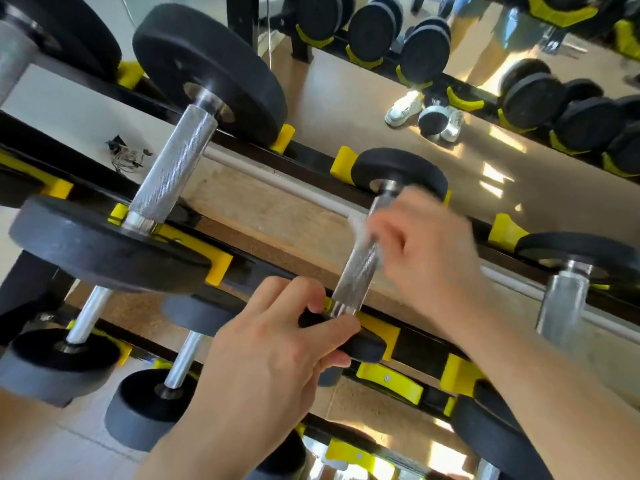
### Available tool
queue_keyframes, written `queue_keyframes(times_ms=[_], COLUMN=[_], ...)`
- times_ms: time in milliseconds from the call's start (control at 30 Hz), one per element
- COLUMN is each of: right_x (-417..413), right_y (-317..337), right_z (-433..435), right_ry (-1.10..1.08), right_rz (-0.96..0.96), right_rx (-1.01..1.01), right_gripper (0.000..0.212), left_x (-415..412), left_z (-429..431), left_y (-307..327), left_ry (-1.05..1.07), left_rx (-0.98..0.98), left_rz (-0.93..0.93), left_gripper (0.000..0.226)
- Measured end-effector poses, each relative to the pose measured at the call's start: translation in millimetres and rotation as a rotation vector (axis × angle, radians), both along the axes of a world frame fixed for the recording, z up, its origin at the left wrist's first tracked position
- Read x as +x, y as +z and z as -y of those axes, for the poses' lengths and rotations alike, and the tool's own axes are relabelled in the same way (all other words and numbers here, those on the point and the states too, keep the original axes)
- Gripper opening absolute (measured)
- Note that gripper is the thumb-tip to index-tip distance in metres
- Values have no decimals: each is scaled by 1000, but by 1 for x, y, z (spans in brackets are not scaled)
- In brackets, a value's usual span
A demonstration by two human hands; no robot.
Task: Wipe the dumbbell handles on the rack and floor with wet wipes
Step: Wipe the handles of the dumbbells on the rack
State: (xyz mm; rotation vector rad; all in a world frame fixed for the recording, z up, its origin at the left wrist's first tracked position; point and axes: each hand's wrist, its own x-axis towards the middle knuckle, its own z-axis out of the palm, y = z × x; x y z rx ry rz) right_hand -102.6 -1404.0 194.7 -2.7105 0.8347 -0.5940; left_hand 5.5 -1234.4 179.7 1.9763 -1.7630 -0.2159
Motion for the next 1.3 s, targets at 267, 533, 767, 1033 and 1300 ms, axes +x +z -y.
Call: queue_keyframes(times_ms=[267,533,767,1033,1300], right_x=[-3,-8,-1,-13,-3], right_y=[-1,3,-1,-5,-7], right_z=[-4,-10,-17,-22,-6], right_ry=[96,71,-8,-43,-141], right_rz=[-88,-78,19,-32,18], right_rx=[103,126,161,112,-30], right_gripper=[23,27,9,7,7], left_x=[0,-2,-5,-20,-31], left_z=[-1,-2,-5,-2,15], left_y=[0,0,-2,22,24], left_ry=[-7,21,56,73,39], left_rx=[0,-4,26,183,159], left_rz=[10,7,0,123,239], left_gripper=[26,27,26,28,18])
